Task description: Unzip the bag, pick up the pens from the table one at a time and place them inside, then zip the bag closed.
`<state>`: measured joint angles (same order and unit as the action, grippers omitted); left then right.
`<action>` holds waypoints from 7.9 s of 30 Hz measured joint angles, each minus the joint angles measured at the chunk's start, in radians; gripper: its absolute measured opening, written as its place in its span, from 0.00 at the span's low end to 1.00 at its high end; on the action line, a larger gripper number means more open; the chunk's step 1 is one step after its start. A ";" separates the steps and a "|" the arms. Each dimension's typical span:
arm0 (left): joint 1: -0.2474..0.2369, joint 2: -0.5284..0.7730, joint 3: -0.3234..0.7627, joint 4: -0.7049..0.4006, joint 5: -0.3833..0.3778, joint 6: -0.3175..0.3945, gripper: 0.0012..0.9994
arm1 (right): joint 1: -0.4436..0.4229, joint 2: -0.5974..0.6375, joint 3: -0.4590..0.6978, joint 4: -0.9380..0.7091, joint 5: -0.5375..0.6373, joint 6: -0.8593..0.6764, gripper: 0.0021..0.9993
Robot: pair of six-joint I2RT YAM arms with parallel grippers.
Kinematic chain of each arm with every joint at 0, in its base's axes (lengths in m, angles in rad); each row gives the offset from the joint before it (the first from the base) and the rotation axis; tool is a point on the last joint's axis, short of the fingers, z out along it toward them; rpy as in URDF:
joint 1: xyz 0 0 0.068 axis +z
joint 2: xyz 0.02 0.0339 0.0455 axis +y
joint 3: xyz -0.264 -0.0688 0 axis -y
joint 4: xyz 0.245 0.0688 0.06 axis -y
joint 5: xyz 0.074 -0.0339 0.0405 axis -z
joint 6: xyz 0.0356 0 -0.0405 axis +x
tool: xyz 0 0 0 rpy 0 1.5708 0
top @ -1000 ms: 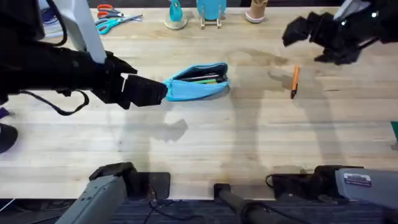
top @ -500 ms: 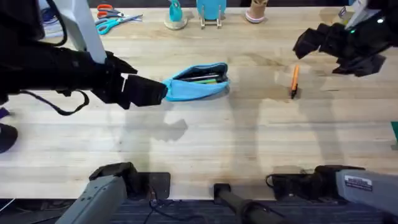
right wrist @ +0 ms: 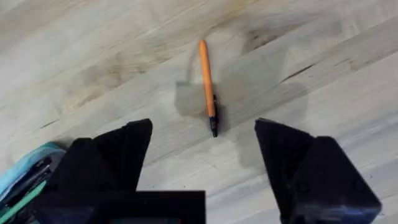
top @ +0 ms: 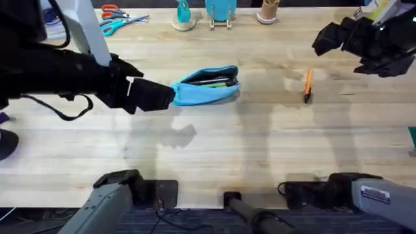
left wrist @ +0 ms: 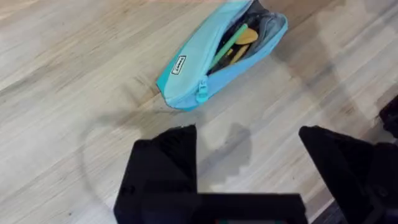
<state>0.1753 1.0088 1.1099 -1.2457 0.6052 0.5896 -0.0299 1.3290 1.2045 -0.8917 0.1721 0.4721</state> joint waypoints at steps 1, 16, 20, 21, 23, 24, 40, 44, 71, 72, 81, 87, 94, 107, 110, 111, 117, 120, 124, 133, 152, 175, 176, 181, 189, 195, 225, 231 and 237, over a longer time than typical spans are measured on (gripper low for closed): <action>0.000 0.000 0.000 0.000 0.000 0.000 1.00 | 0.000 0.000 0.000 0.000 0.000 0.000 1.00; 0.000 0.000 0.000 0.000 0.000 0.000 1.00 | 0.001 0.126 0.001 0.051 0.071 0.022 1.00; 0.000 0.000 0.000 0.000 0.000 0.000 1.00 | 0.001 0.196 0.001 0.085 0.075 0.027 1.00; 0.000 0.000 0.000 0.000 0.000 0.000 1.00 | 0.001 0.213 0.001 0.090 0.075 0.031 1.00; 0.000 0.000 0.000 0.000 0.000 0.000 1.00 | 0.001 0.248 0.001 0.103 0.075 0.043 1.00; 0.000 0.000 0.000 0.000 0.000 0.000 1.00 | 0.001 0.264 0.001 0.109 0.075 0.048 1.00; 0.000 0.000 0.000 0.000 0.000 0.000 1.00 | 0.001 0.458 0.001 0.243 0.075 0.071 1.00; 0.000 0.000 0.000 0.000 0.000 0.000 1.00 | 0.001 0.493 0.004 0.263 0.070 0.075 1.00; 0.000 0.000 0.000 0.000 0.000 0.000 1.00 | -0.006 0.540 0.061 0.223 0.030 0.104 0.04; 0.000 0.000 0.000 0.000 0.000 0.000 1.00 | -0.006 0.540 0.061 0.222 0.030 0.104 0.04; 0.000 0.000 0.000 0.000 0.000 0.000 1.00 | -0.003 0.519 0.055 0.173 0.001 0.033 0.03; 0.000 0.000 0.000 0.000 0.000 0.000 1.00 | 0.002 0.412 0.038 0.153 -0.038 -0.014 0.03; 0.000 0.000 0.000 0.000 0.000 0.000 1.00 | 0.022 0.229 0.038 0.159 -0.122 -0.023 0.03; 0.000 0.000 0.000 0.000 0.000 0.000 1.00 | 0.157 0.189 0.038 0.320 -0.361 -0.232 0.03; 0.000 0.000 0.000 0.000 0.000 0.000 1.00 | 0.176 0.189 0.038 0.386 -0.458 -0.346 0.03; 0.000 0.000 0.000 0.000 0.000 0.000 1.00 | 0.181 0.189 0.038 0.404 -0.493 -0.393 0.03; 0.000 0.000 0.000 0.000 0.000 0.000 1.00 | 0.196 0.189 0.038 0.416 -0.694 -0.721 0.03; 0.000 0.000 0.000 0.000 0.000 0.000 1.00 | 0.198 0.189 0.038 0.417 -0.780 -0.884 0.03; 0.000 0.000 0.000 0.000 0.000 0.000 1.00 | 0.198 0.189 0.038 0.417 -0.916 -1.107 0.03; 0.000 0.000 0.000 0.000 0.000 0.000 1.00 | 0.226 0.197 0.038 0.421 -1.103 -1.448 0.03; 0.000 0.000 0.000 0.000 0.000 0.000 1.00 | 0.384 0.353 0.038 0.426 -1.138 -1.741 0.03; 0.000 0.000 0.000 0.000 0.000 0.000 1.00 | 0.499 0.538 0.038 0.440 -1.025 -1.790 0.22; 0.000 0.000 0.000 0.000 0.000 0.000 1.00 | 0.499 0.538 0.038 0.446 -1.025 -1.790 0.37; 0.000 0.000 0.000 0.000 0.000 0.000 1.00 | 0.499 0.538 0.038 0.461 -1.025 -1.793 0.98; 0.000 0.000 0.000 0.000 0.000 0.000 1.00 | 0.499 0.538 0.038 0.464 -1.025 -1.742 1.00; 0.000 0.000 0.000 0.000 0.000 0.000 1.00 | 0.472 0.538 0.054 0.457 -1.025 -1.612 1.00; 0.000 0.000 0.000 0.038 0.000 0.000 1.00 | 0.426 0.308 0.190 0.422 -0.561 -0.896 1.00; 0.000 0.000 0.000 0.045 0.000 0.038 1.00 | 0.441 0.260 0.190 0.358 -0.486 -0.852 1.00; 0.019 0.000 0.000 0.034 0.000 0.204 1.00 | 0.467 0.252 0.190 0.333 -0.467 -0.838 1.00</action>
<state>0.1941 1.0088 1.1099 -1.2119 0.6048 0.7933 0.4367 1.5811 1.3945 -0.5587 -0.2949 -0.3661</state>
